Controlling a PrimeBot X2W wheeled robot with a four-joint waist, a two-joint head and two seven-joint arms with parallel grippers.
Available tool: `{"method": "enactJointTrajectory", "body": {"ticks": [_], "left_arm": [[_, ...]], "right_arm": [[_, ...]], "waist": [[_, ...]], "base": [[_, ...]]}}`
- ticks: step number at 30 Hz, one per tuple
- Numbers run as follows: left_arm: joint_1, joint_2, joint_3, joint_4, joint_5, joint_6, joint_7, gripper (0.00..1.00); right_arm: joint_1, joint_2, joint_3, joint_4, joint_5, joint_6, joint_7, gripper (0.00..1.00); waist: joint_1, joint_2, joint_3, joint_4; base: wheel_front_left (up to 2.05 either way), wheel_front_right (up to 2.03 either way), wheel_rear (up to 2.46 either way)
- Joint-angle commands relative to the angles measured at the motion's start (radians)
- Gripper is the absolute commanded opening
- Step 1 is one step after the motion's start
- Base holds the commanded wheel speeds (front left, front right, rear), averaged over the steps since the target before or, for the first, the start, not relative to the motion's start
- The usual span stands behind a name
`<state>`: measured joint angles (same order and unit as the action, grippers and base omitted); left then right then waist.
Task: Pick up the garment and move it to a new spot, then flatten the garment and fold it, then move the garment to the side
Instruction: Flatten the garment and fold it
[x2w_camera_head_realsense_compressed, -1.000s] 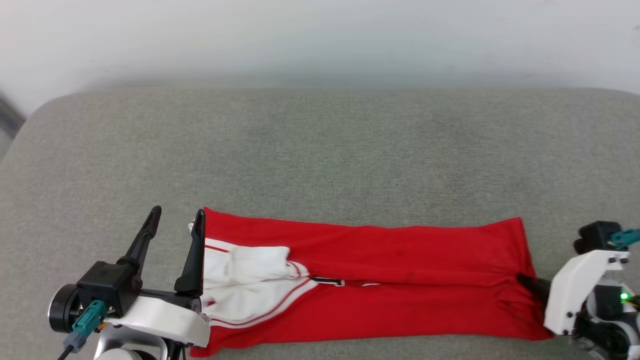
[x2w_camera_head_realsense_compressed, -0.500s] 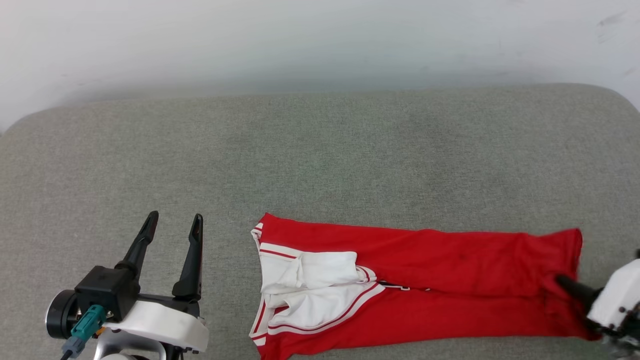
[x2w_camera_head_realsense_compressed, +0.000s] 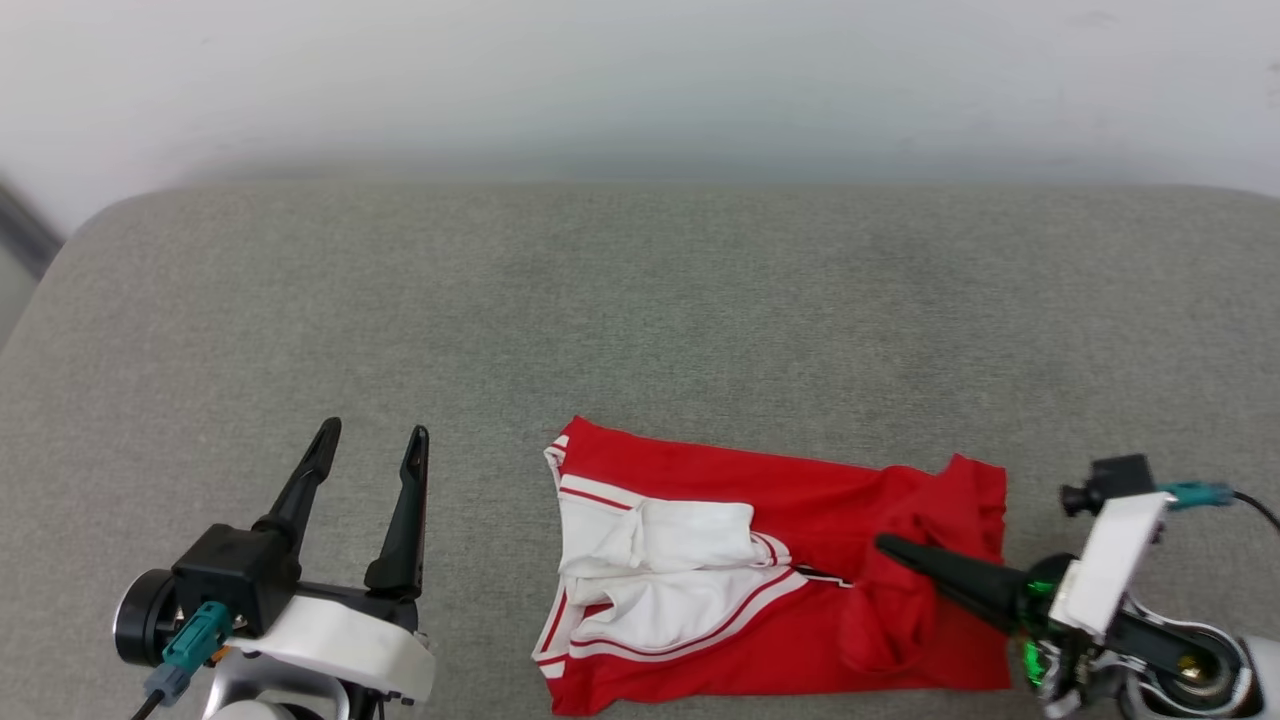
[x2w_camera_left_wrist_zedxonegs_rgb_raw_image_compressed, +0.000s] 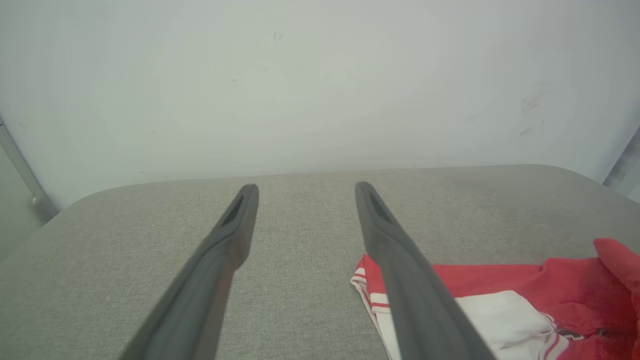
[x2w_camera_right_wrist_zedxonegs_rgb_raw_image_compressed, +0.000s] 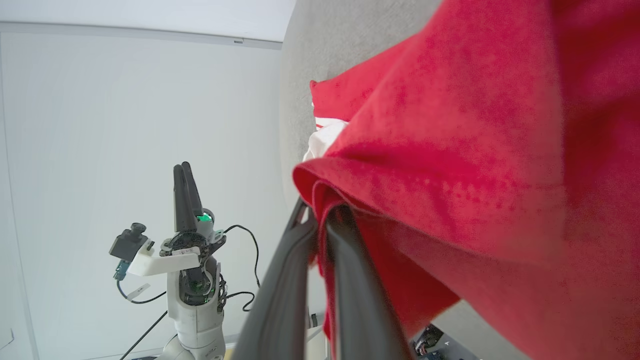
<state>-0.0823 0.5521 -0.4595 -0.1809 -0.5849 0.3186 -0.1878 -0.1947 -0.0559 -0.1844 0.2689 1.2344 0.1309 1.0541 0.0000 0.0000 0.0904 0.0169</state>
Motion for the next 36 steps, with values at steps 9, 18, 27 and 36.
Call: {"method": "enactJointTrajectory", "body": {"ticks": [9, 18, 27, 36], "left_arm": [[-0.052, -0.023, -0.017, 0.022, 0.008, -0.022, -0.014, 1.0], [-0.087, -0.048, -0.029, 0.052, 0.006, -0.043, -0.029, 1.0], [-0.104, -0.054, -0.026, 0.079, 0.005, -0.052, -0.043, 1.0], [-0.091, -0.051, -0.023, 0.097, -0.005, -0.048, -0.047, 1.0]], "right_arm": [[-0.087, 0.007, 0.294, 0.036, 0.188, 0.0, -0.121, 0.0], [-0.175, 0.006, 0.492, 0.116, 0.099, 0.0, -0.311, 0.43], [-0.226, -0.012, 0.611, 0.062, 0.048, 0.0, -0.401, 1.0], [-0.283, -0.188, 0.834, -0.076, -0.237, 0.0, -0.58, 1.0]], "waist": [[0.0, 0.0, 0.042, 0.063], [0.0, 0.0, 0.088, 0.096], [0.0, 0.0, 0.109, 0.084], [0.0, 0.0, 0.076, 0.053]], "base": [[0.0, 0.0, 0.0], [0.0, 0.0, 0.0], [0.0, 0.0, 0.0], [0.0, 0.0, 0.0]]}}
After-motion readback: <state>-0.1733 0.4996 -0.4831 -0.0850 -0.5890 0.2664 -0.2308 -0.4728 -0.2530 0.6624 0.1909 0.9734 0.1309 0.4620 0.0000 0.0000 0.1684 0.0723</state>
